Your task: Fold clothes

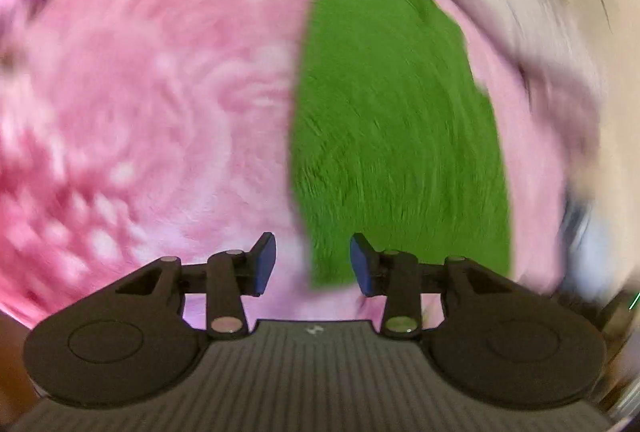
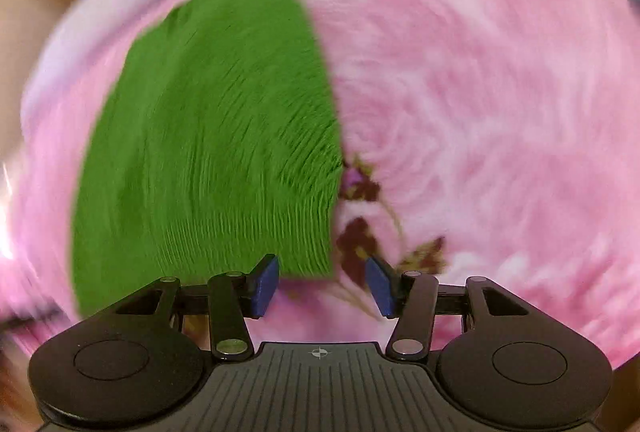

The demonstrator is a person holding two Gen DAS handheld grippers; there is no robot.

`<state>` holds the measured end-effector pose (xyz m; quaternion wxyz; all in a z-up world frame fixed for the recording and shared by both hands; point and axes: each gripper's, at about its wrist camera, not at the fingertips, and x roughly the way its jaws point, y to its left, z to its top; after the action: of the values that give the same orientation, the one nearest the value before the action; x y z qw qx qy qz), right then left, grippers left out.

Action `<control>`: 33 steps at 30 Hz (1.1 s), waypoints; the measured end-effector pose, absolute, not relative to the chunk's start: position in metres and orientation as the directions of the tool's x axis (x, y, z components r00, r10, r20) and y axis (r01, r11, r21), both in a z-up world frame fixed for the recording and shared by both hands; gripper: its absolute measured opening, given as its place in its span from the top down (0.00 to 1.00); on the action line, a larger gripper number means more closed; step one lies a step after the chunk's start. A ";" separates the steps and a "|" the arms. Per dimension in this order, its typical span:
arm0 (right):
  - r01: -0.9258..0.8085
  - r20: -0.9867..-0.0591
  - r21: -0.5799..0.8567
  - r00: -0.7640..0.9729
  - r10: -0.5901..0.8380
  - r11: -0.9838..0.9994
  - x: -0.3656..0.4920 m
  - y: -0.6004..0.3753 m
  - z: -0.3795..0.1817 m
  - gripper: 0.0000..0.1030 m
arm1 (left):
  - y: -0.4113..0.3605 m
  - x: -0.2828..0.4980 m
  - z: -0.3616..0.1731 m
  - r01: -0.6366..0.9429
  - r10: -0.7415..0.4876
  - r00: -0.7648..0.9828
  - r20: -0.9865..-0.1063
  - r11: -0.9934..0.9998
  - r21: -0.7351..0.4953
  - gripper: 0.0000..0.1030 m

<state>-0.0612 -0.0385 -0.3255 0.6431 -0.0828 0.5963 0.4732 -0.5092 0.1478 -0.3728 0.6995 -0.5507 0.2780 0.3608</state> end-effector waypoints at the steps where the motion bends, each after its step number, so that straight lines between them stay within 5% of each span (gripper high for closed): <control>1: -0.660 -0.835 0.494 -0.181 0.519 0.565 -0.057 -0.036 -0.334 0.49 | 0.152 -0.509 -0.383 -0.786 0.191 0.615 -0.765 0.063 -0.615 0.65; 5: -0.569 -0.818 0.540 -0.180 0.547 0.620 -0.049 -0.025 -0.347 0.50 | 0.156 -0.505 -0.426 -0.642 0.158 0.712 -0.684 -0.247 -0.726 0.71; 6: -0.568 -0.822 0.540 -0.198 0.534 0.621 -0.049 -0.020 -0.346 0.82 | 0.158 -0.503 -0.429 -0.618 0.152 0.726 -0.671 -0.285 -0.733 0.95; 7: -0.559 -0.814 0.561 -0.240 0.528 0.611 -0.048 -0.018 -0.344 0.95 | 0.159 -0.501 -0.431 -0.593 0.146 0.739 -0.658 -0.322 -0.738 0.96; 10: -0.560 -0.763 0.616 -0.251 0.595 0.554 -0.047 -0.012 -0.315 0.96 | 0.175 -0.490 -0.379 -0.665 0.221 0.702 -0.677 -0.138 -0.734 0.96; 12: -0.588 -0.629 0.695 -0.218 0.747 0.414 -0.048 -0.024 -0.271 0.96 | 0.180 -0.484 -0.304 -0.700 0.371 0.700 -0.610 0.183 -0.691 0.96; 15: -0.558 -0.592 0.725 -0.204 0.780 0.404 -0.050 -0.057 -0.248 0.96 | 0.153 -0.481 -0.232 -0.753 0.488 0.644 -0.589 0.541 -0.375 0.94; 19: -0.551 -0.805 0.575 -0.251 0.537 0.604 -0.073 -0.074 -0.310 0.96 | 0.138 -0.495 -0.295 -0.821 0.329 0.489 -0.808 0.487 -0.298 0.93; 23: -0.661 -0.877 0.446 -0.188 0.442 0.604 -0.103 -0.079 -0.322 0.95 | 0.120 -0.495 -0.346 -0.847 0.249 0.354 -0.901 0.495 -0.196 0.93; 28: -0.753 -0.923 0.306 -0.084 0.376 0.583 -0.112 -0.072 -0.302 0.91 | 0.114 -0.499 -0.333 -0.859 0.291 0.236 -0.927 0.508 -0.060 0.87; 33: -0.884 -0.860 0.127 0.127 0.493 0.450 -0.130 -0.051 -0.257 0.85 | 0.114 -0.502 -0.284 -0.869 0.450 0.201 -0.870 0.491 0.053 0.89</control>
<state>-0.1301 -0.0513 -0.2571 0.7194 -0.2146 0.4553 0.4787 -0.5024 0.1137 -0.2838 0.7386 -0.2343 0.4472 0.4467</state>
